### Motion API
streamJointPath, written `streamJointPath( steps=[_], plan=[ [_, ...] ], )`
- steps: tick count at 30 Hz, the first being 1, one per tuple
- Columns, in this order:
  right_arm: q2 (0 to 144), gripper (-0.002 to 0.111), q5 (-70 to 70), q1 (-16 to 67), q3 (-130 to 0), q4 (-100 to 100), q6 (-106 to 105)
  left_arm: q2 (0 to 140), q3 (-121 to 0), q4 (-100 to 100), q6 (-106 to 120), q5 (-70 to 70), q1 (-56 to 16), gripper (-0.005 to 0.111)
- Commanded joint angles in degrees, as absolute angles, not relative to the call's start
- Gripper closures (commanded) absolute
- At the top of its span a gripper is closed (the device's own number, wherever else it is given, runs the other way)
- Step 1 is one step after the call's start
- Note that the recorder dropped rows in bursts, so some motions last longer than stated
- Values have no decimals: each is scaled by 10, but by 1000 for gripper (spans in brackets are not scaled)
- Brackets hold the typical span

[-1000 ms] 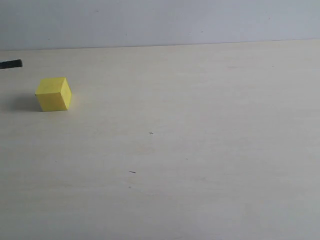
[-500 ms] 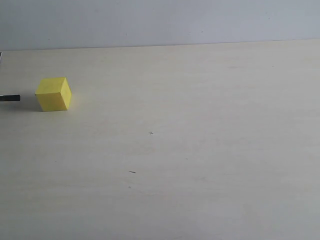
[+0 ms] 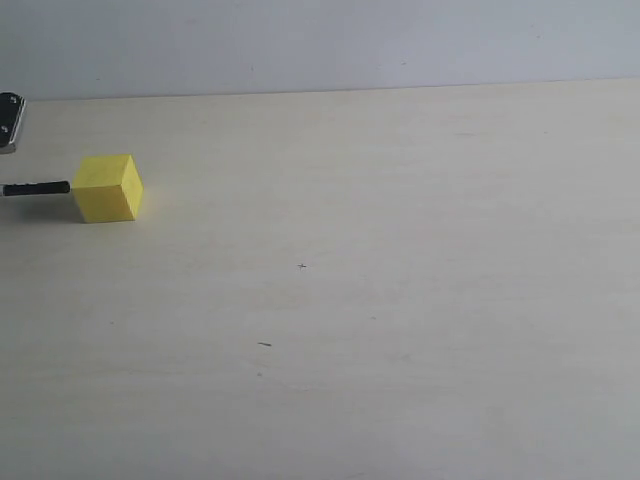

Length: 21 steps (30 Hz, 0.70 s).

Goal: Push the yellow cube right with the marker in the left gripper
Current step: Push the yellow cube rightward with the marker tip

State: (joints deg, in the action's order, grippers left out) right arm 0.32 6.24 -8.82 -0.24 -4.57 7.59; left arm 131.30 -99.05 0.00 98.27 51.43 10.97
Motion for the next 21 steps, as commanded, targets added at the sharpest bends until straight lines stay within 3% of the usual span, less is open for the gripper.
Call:
streamJointPath(
  steps=[1,8,16,21],
  plan=[
    [0,108,62,-90,0,-46,78,1316,-994,-9,989,511,108,107],
    [0,108,62,-90,0,-46,78,1316,-994,-9,990,513,93,107],
    [0,108,62,-90,0,-46,78,1316,-994,-27,990,525,16,107],
    [0,108,62,-90,0,-46,78,1316,-1001,-27,964,530,22,107]
  ],
)
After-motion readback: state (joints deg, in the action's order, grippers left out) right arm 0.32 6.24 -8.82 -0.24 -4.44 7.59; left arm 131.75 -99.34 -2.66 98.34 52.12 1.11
